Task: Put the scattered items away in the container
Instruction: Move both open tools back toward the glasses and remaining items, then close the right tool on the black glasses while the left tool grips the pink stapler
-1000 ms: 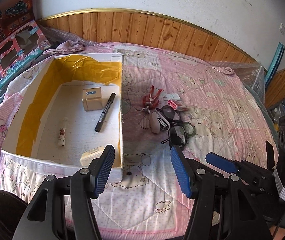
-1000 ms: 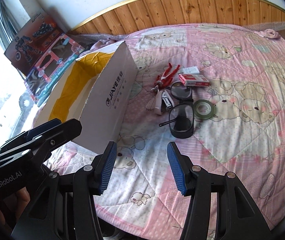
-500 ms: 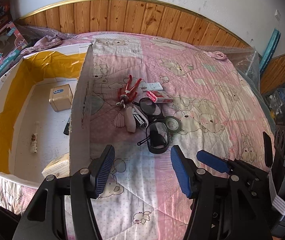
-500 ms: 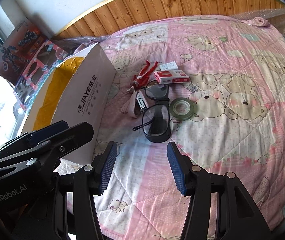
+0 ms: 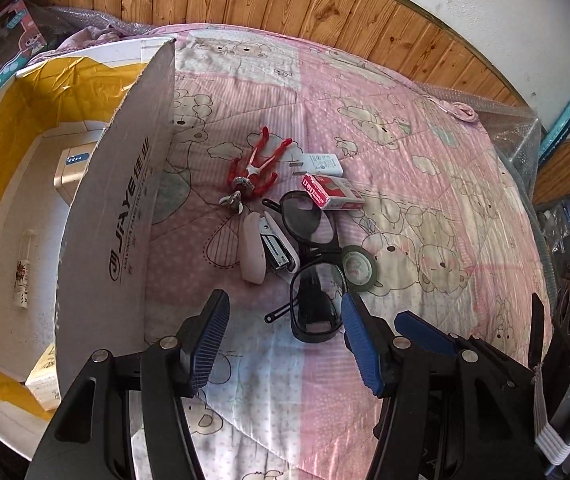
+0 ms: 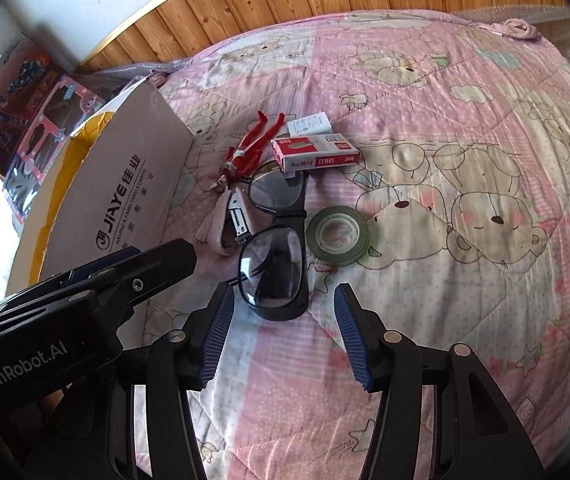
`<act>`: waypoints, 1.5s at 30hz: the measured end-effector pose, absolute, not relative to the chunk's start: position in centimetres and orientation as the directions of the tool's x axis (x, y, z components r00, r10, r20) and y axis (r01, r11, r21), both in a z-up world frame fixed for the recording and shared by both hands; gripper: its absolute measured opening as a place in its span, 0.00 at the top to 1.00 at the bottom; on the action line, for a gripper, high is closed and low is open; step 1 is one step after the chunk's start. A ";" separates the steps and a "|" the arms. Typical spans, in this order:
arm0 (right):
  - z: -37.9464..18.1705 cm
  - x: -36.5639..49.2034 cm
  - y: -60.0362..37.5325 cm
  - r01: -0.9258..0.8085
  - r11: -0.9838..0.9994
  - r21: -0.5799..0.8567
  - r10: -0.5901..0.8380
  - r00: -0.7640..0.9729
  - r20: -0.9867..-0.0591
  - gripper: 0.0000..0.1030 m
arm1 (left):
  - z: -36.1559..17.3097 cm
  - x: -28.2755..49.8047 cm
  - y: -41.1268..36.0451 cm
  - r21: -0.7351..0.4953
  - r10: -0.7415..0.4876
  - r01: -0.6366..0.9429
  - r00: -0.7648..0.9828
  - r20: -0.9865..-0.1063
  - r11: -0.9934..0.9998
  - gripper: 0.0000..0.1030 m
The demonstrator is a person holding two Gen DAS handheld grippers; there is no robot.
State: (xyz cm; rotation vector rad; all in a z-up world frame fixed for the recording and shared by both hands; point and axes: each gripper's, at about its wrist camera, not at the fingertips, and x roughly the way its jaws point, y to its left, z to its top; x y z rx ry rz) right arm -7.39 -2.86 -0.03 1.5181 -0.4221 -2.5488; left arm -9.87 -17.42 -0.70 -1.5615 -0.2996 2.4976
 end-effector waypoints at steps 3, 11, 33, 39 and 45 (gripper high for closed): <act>-0.4 -9.2 -2.7 -0.023 -0.953 0.302 -0.254 -0.479 -0.840 0.46 | -1.0 -11.0 -17.8 -0.265 0.252 -0.030 -0.430 -0.867 -0.964 0.42; -2.2 -13.6 -2.7 -0.003 -0.964 0.267 -0.236 -0.454 -0.859 0.46 | -1.5 -13.4 -18.4 -0.278 0.256 -0.011 -0.428 -0.867 -0.960 0.42; -3.7 -14.2 -5.3 0.197 -0.972 0.130 -0.211 -0.473 -0.855 0.61 | -4.7 -15.2 -17.4 -0.245 0.222 0.014 -0.379 -0.898 -0.969 0.42; -3.5 -13.2 -2.0 0.069 -0.982 0.178 -0.190 -0.454 -0.871 0.63 | -6.0 -16.1 -17.2 -0.233 0.212 0.017 -0.353 -0.911 -0.972 0.42; -4.0 -13.0 -2.1 0.087 -0.979 0.182 -0.202 -0.479 -0.854 0.56 | -7.9 -16.4 -17.8 -0.264 0.230 0.050 -0.349 -0.908 -0.963 0.46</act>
